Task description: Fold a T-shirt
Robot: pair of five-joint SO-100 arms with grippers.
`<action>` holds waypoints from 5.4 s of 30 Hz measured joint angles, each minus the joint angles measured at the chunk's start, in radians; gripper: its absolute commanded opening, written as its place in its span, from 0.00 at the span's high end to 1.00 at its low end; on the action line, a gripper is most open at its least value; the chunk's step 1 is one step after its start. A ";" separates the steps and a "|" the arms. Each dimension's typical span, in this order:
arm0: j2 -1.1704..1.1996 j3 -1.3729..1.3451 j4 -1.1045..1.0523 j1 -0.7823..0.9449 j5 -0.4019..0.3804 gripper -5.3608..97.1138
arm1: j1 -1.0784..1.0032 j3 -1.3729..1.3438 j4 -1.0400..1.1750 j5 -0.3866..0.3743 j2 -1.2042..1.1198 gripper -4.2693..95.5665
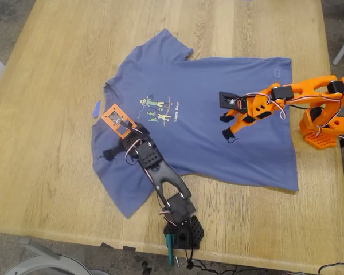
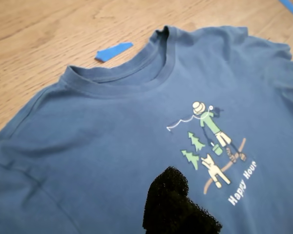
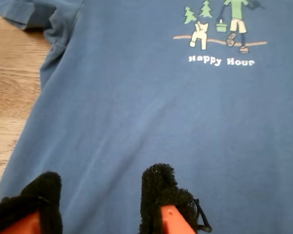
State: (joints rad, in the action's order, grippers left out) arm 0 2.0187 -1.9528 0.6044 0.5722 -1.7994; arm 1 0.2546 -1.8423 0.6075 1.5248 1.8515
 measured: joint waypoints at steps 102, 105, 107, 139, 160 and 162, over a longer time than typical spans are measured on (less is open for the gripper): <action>-1.382 1.060 0.018 0.035 -0.163 0.94 | -0.012 -0.028 -0.337 -0.118 -0.302 0.76; -1.385 1.060 0.009 0.026 -0.181 0.95 | -0.012 -0.028 -0.356 -0.124 -0.302 0.74; -1.388 1.060 -0.002 0.017 -0.192 0.95 | -0.014 -0.028 -0.364 -0.132 -0.302 0.73; -1.345 1.060 0.003 -0.037 -0.206 0.95 | 0.069 -0.097 -0.650 -0.305 -0.489 0.69; -1.284 1.045 0.084 -0.083 -0.207 0.95 | 0.172 0.018 -0.759 -0.385 -0.730 0.74; -1.275 1.045 0.094 -0.084 -0.207 0.95 | 0.187 0.060 -0.756 -0.387 -0.769 0.75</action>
State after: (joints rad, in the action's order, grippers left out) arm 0 0.7440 -0.9081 0.6980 0.4878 -2.0064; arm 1 0.4418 -1.7825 -0.1488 1.1382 1.0830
